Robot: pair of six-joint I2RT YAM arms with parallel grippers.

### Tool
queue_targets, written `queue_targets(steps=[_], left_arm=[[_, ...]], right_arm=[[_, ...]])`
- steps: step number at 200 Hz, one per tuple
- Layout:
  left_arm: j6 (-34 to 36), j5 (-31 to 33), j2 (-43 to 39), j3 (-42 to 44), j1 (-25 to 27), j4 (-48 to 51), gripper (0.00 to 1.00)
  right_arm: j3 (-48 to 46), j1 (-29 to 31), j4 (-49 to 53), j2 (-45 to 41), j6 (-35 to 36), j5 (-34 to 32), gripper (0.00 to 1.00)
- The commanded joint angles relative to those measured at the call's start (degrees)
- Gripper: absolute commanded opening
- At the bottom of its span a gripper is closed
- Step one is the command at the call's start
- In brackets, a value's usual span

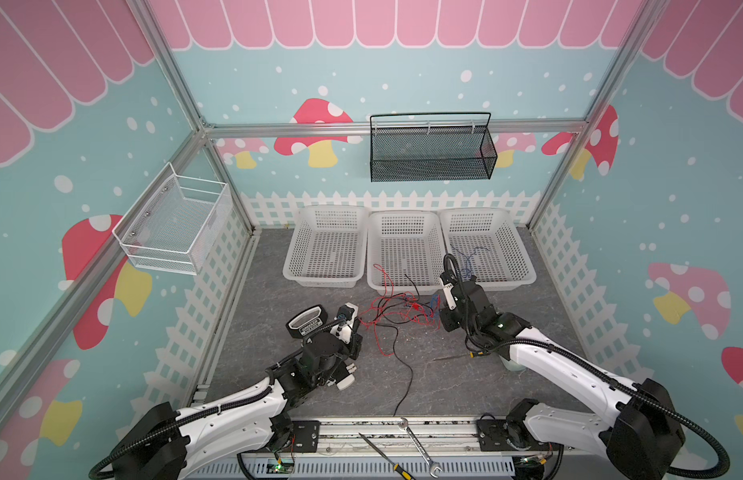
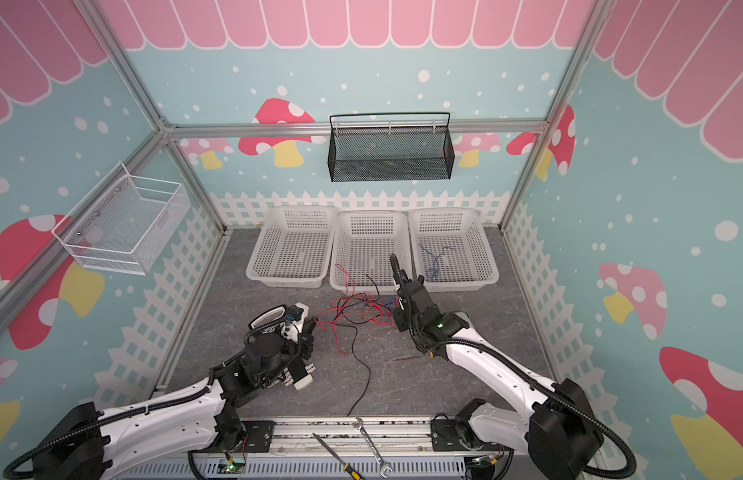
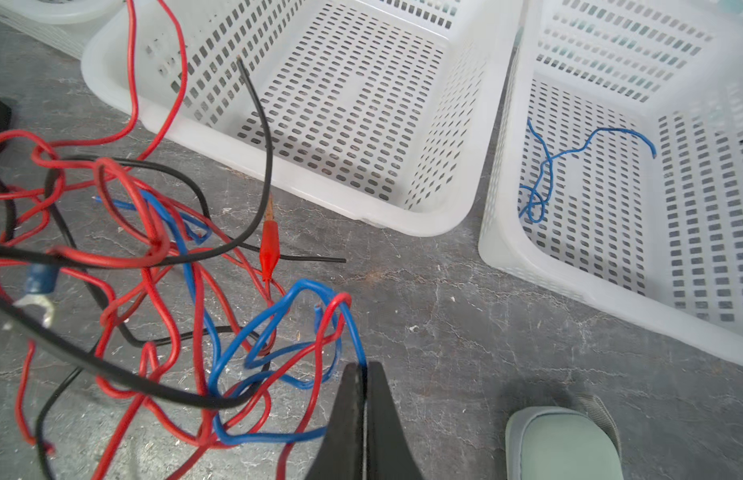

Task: Untangle the cables

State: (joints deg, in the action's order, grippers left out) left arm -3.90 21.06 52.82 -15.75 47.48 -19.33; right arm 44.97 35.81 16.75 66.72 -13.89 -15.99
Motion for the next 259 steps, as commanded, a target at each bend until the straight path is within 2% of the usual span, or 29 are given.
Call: queue_targets(steps=[1, 36, 58, 119, 127, 153, 179, 183, 187, 189, 213, 259], left_arm=[[-1.0, 2.8, -0.8, 0.2, -1.9, 3.0, 0.00], [-0.6, -1.8, 1.8, -0.4, -1.9, -1.2, 0.00], [-1.1, -3.2, 5.4, -0.8, -1.9, -5.6, 0.00], [-1.3, -3.4, 15.4, -7.3, -1.9, -10.0, 0.00], [-1.1, -3.5, 16.3, -8.2, -1.9, -10.1, 0.06], [-0.6, -4.3, 17.6, -9.0, -2.0, -11.0, 0.45], [0.0, -7.4, 16.9, -8.5, -2.0, -10.1, 0.63], [0.3, -8.0, 16.7, -8.4, -2.0, -9.9, 0.70], [0.5, -8.4, 16.4, -8.3, -2.0, -9.6, 0.93], [0.6, -8.6, 16.2, -8.2, -1.9, -9.5, 0.98], [1.7, -9.8, 13.4, -7.2, -1.9, -8.5, 0.99], [4.5, -16.3, 8.4, -6.1, -1.8, -9.9, 0.99]], right_arm=[[-0.3, -1.5, 2.2, -0.4, -0.7, -5.5, 0.00], [-1.7, -1.4, -5.0, -1.4, 2.7, 8.6, 0.00], [-1.9, -1.4, -9.0, -2.4, 3.4, 14.2, 0.00], [0.6, -1.4, -14.2, -4.0, 3.5, 17.3, 0.00], [1.2, -1.4, -14.1, -3.6, 3.8, 17.5, 0.00], [1.7, -1.4, -13.7, -2.2, 4.4, 17.1, 0.00], [1.7, -1.4, -12.8, -0.6, 4.9, 17.0, 0.00], [1.7, -1.4, -12.6, -0.4, 4.9, 16.9, 0.00], [1.8, -1.4, -12.4, -0.1, 5.1, 16.8, 0.00], [1.9, -1.4, -12.3, 0.1, 5.1, 16.8, 0.00], [2.2, -1.4, -11.6, 1.5, 5.8, 16.3, 0.00], [2.7, -1.4, -12.5, 4.3, 6.9, 18.9, 0.00]])
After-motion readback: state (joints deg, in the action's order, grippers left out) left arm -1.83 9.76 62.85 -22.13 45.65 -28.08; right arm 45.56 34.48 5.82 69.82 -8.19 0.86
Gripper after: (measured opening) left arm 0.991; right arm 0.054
